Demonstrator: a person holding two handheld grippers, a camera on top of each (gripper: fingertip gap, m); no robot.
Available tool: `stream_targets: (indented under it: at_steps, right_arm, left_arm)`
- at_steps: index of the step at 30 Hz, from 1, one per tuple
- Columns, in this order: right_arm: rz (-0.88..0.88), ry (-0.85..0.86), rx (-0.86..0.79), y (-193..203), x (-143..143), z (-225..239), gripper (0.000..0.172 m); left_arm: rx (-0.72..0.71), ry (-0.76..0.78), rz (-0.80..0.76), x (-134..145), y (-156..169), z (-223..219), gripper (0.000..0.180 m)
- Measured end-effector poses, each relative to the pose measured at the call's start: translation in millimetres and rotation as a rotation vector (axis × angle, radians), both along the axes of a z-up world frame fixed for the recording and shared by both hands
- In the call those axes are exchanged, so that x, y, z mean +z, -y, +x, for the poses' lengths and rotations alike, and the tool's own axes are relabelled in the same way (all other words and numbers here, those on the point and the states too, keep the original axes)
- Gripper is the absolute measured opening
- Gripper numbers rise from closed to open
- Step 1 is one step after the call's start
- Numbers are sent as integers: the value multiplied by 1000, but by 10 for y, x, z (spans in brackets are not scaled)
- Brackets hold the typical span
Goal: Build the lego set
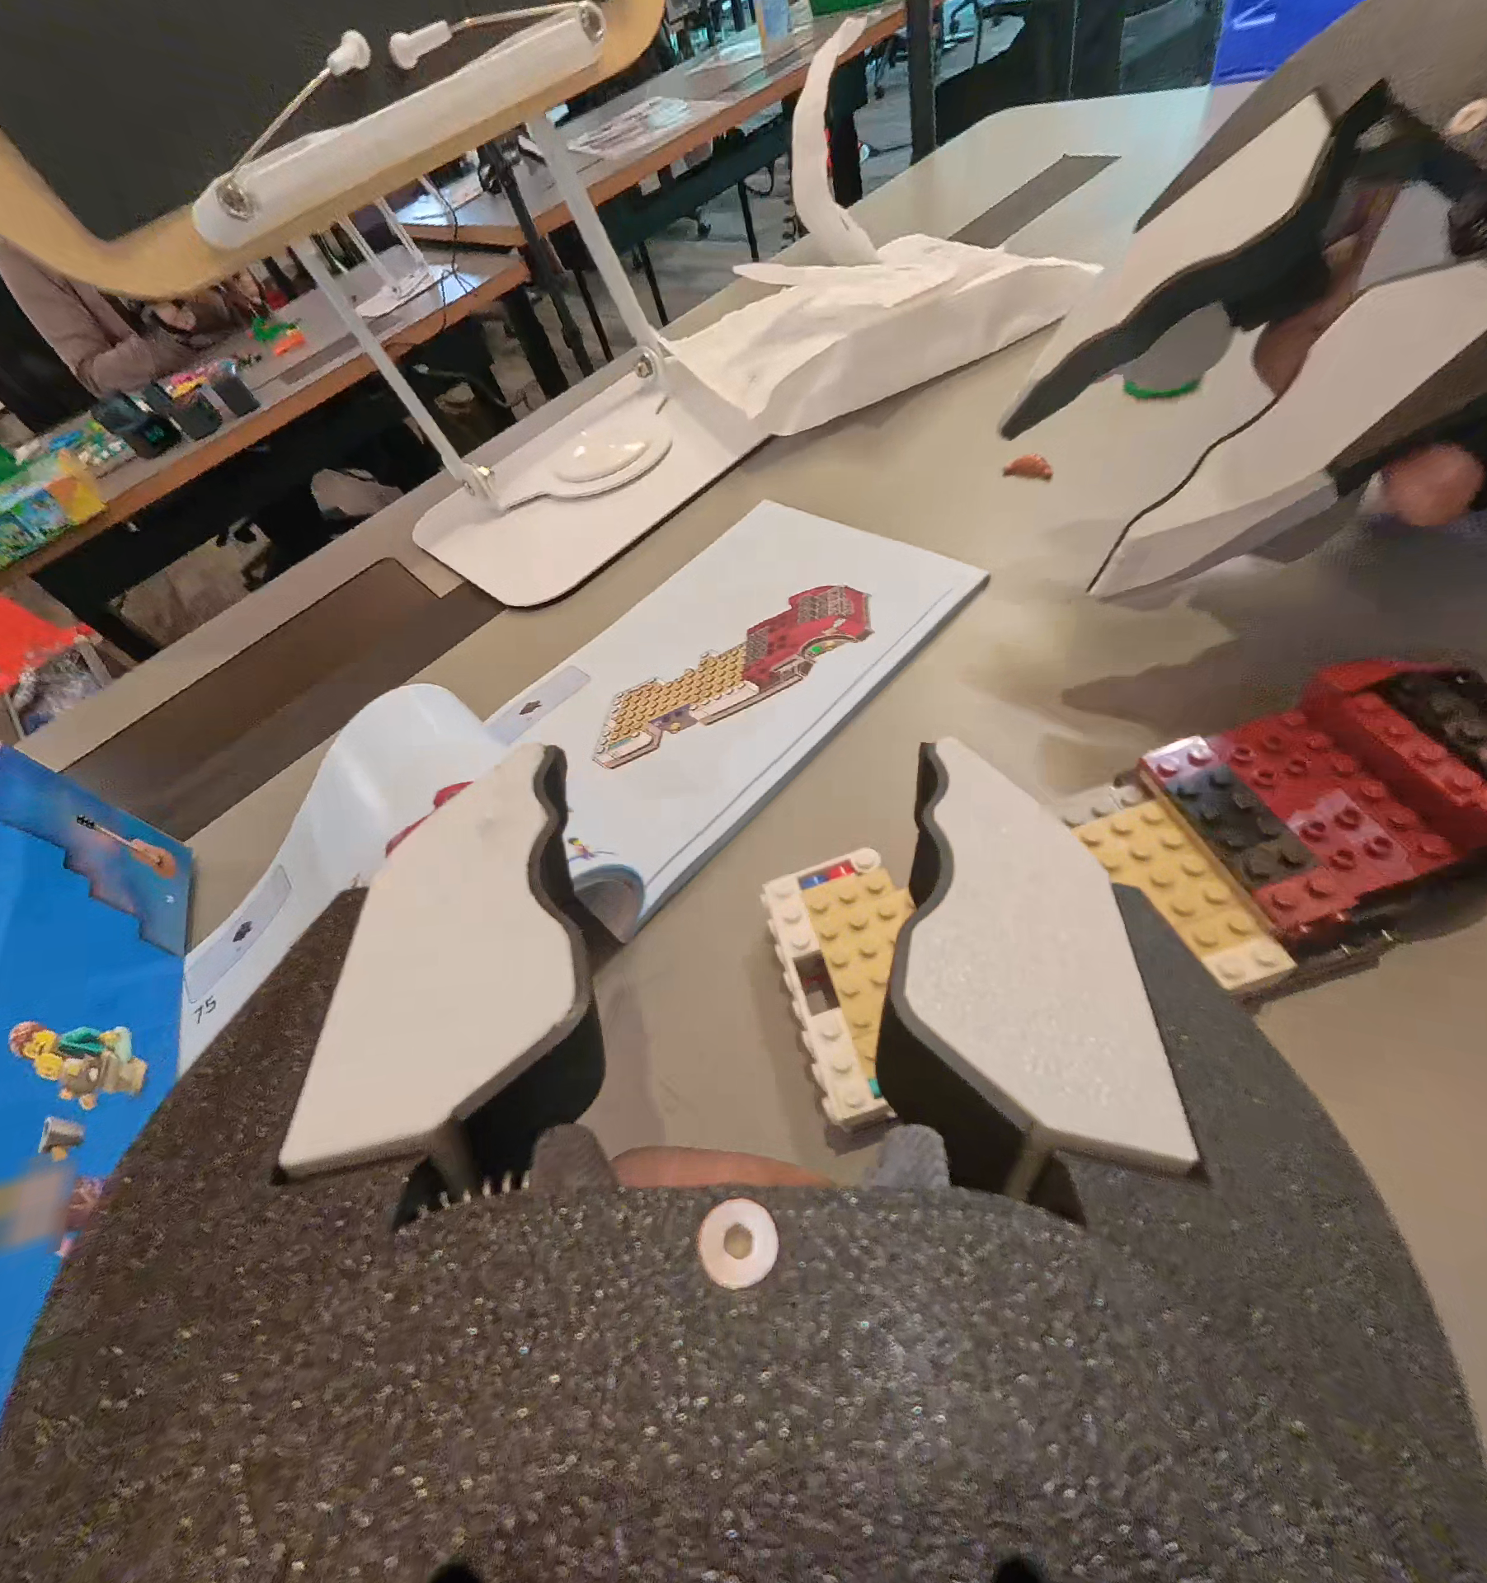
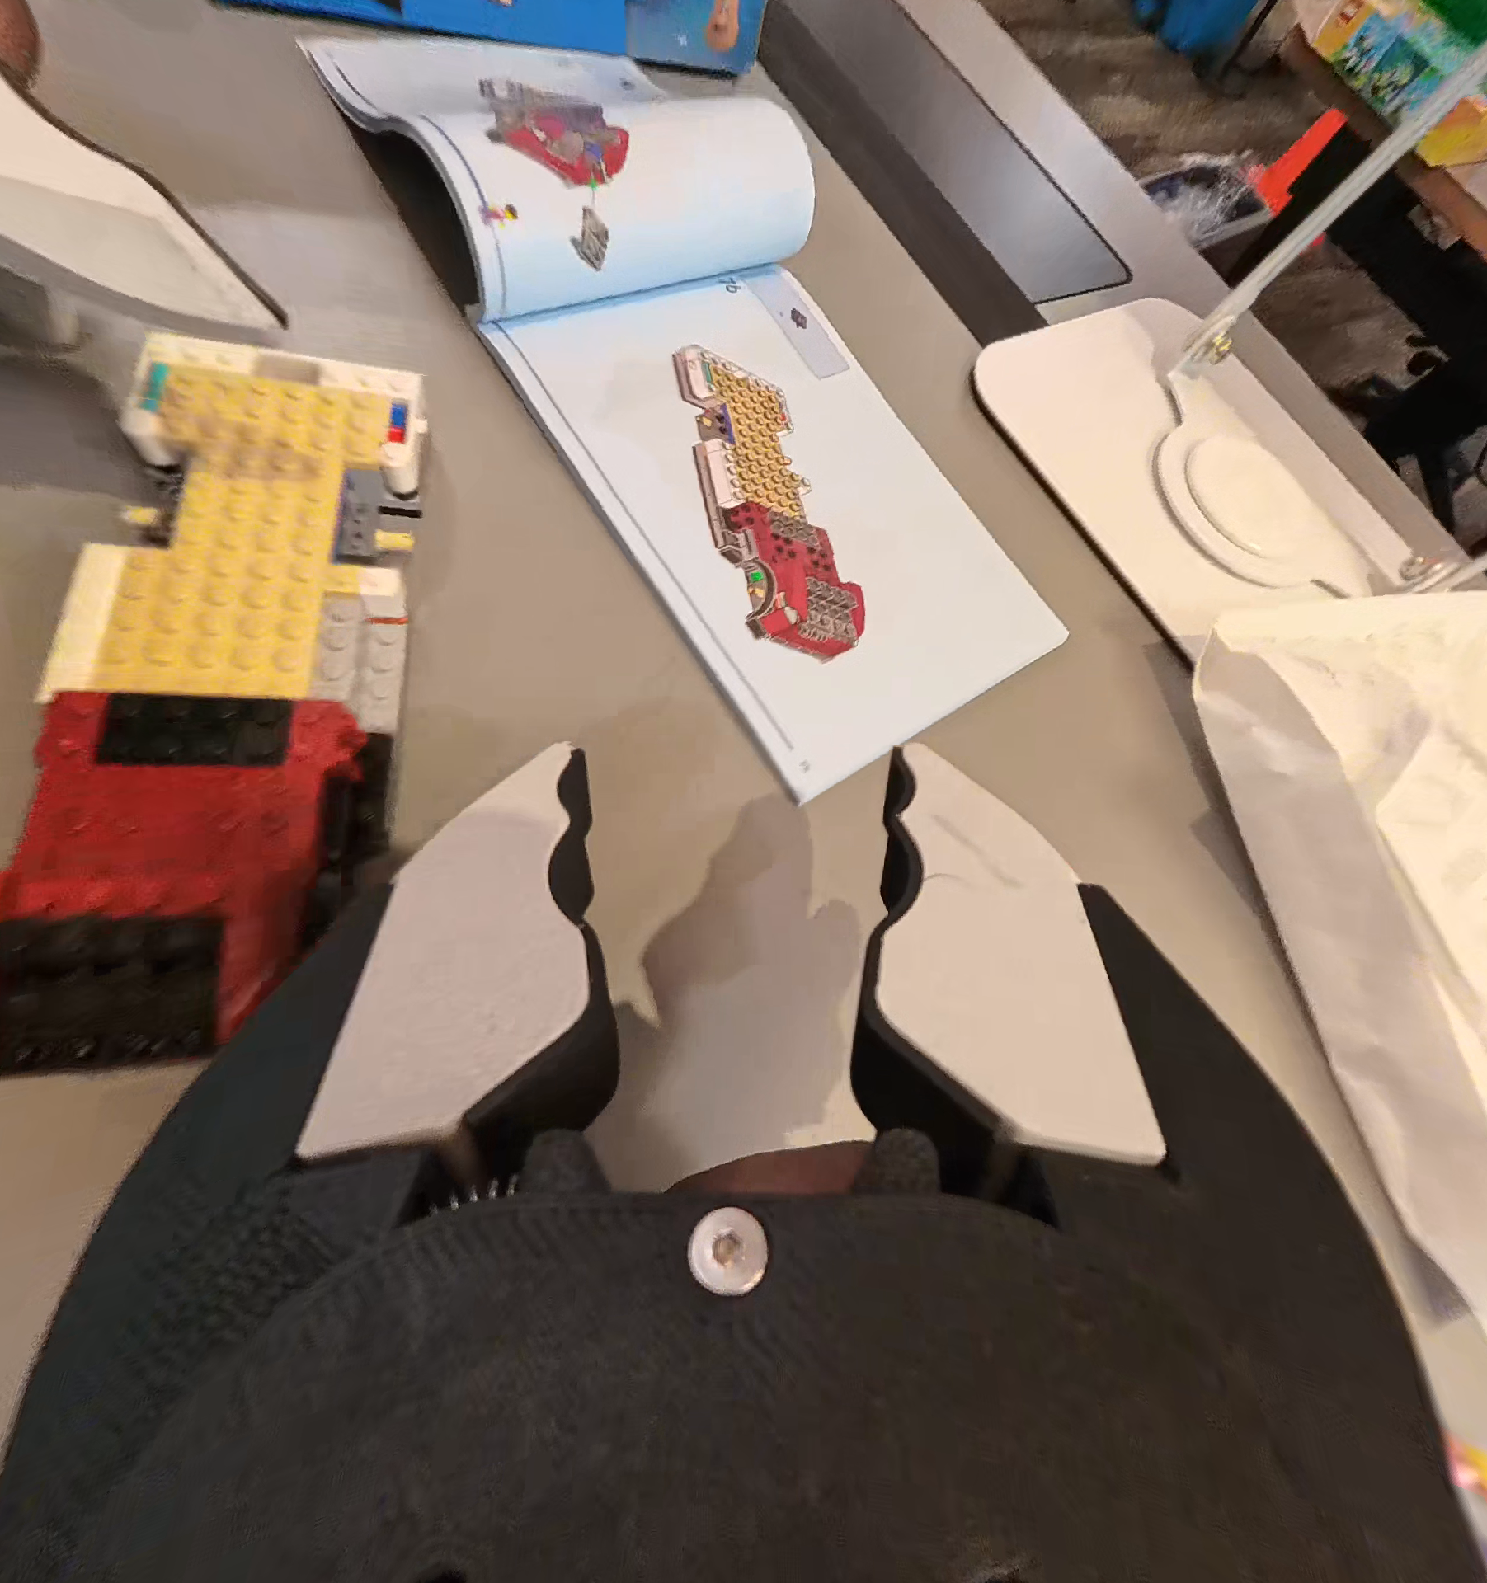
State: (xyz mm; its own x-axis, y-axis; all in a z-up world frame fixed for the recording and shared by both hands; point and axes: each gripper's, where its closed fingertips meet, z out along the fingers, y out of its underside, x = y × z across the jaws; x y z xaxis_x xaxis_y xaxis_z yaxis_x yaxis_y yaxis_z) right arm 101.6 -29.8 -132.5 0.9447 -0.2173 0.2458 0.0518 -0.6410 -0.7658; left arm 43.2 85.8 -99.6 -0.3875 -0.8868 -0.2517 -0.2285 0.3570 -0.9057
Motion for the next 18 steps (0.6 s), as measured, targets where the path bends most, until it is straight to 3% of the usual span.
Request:
stream_targets:
  at_steps: [8,12,18]
  right_arm:
    - [-249,-208,90,-507,-201,549,70]
    - [-267,-229,117,-702,-227,788,74]
    - [-258,-264,160,-859,-281,944,73]
  left_arm:
    - [-144,-288,-69,1,-2,344,99]
    - [-113,-195,-146,107,-110,594,98]
    - [-131,-64,-284,268,-129,414,92]
